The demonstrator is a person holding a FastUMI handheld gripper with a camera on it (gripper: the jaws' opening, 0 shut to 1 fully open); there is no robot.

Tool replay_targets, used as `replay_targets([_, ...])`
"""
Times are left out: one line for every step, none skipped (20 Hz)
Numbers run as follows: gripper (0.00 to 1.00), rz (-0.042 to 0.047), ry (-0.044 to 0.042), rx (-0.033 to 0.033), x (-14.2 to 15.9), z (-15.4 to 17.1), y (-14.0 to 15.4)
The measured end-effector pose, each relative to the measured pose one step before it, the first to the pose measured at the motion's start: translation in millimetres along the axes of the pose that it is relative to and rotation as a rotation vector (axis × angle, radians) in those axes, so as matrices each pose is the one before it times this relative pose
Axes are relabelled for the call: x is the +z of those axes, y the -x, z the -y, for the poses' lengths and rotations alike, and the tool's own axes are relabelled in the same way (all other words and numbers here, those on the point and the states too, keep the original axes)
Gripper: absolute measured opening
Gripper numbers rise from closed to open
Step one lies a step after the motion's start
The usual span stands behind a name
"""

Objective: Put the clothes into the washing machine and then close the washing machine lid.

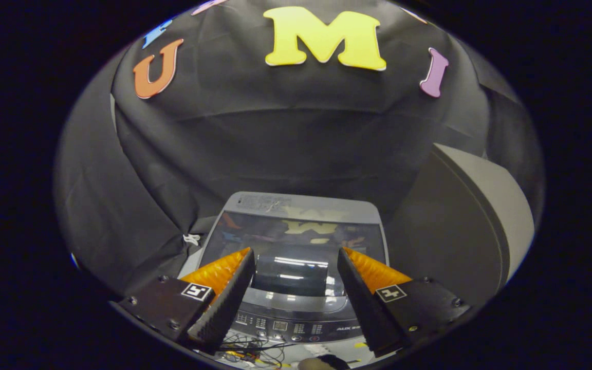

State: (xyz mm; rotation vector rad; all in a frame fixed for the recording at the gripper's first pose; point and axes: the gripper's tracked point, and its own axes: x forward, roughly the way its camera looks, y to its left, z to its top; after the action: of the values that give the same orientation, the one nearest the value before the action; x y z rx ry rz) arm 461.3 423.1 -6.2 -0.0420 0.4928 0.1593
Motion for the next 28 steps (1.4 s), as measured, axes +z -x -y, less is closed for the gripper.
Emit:
replay_targets([1.00, 0.03681, 0.01041, 0.01095, 5.03, 0.91, 13.07])
replay_targets([1.00, 0.03781, 0.01116, 0.01075, 5.80, 2.81, 13.50])
replay_targets([1.00, 0.02621, 0.01408, 0.00074, 1.98, 4.95, 13.20])
replay_targets([1.00, 0.02720, 0.00796, 0.00653, -2.36, 5.93, 12.30])
replay_targets([1.00, 0.03387, 0.00272, 0.01229, 2.83, 3.75, 14.70])
replay_targets([1.00, 0.03130, 0.00138, 0.01083, 3.24, 5.23, 16.08])
replay_targets([1.00, 0.03549, 0.00104, 0.00304, 3.02, 8.09, 18.54])
replay_targets([1.00, 0.03991, 0.00410, 0.00689, 2.99, 8.62, 18.82])
replay_targets([1.00, 0.03453, 0.00646, 0.00195, 2.19, 9.39, 19.88])
replay_targets([1.00, 0.03093, 0.01191, 0.00606, 0.03, 10.54, 20.84])
replay_targets([1.00, 0.02436, 0.00520, -0.00057, -1.32, 12.59, 19.01])
replay_targets([1.00, 0.01281, 0.00735, -0.00269, -6.09, 13.52, 19.26])
replay_targets([1.00, 0.00655, 0.00410, -0.01292, -4.83, 15.25, 17.92])
replay_targets([1.00, 0.01227, -0.00854, -0.02000, -4.81, 18.05, 21.20])
replay_targets([1.00, 0.00906, -0.01440, -0.01460, -2.72, 15.17, 15.29])
replay_targets([1.00, 0.00231, -0.02396, -0.01474, -8.13, 16.34, 17.82])
replay_targets([1.00, -0.00464, -0.01870, -0.01248, -7.73, 15.78, 17.35])
replay_targets([1.00, -0.00297, -0.00753, -0.01115, -11.71, 18.30, 26.03])
replay_targets([1.00, 0.00347, 0.00083, -0.01124, -7.26, 16.17, 18.04])
replay_targets([1.00, 0.00137, -0.00272, -0.02316, -8.80, 20.27, 18.98])
replay_targets([1.00, -0.00155, -0.00506, -0.01334, -7.59, 13.94, 13.35])
replay_targets([1.00, -0.00551, -0.00584, -0.00754, -10.02, 13.34, 15.30])
replay_targets([1.00, -0.00135, -0.00459, -0.00991, -9.29, 13.81, 14.11])
replay_targets([1.00, -0.00346, -0.00442, -0.01714, -8.48, 17.27, 14.27])
replay_targets([1.00, -0.00292, -0.00241, -0.01627, -6.89, 14.53, 10.15])
replay_targets([1.00, 0.00397, -0.00607, -0.01289, -5.45, 14.67, 11.03])
replay_targets([1.00, -0.00259, -0.01370, -0.01307, -6.79, 13.15, 11.31])
replay_targets([1.00, -0.00498, -0.01581, -0.00459, -8.17, 13.58, 13.24])
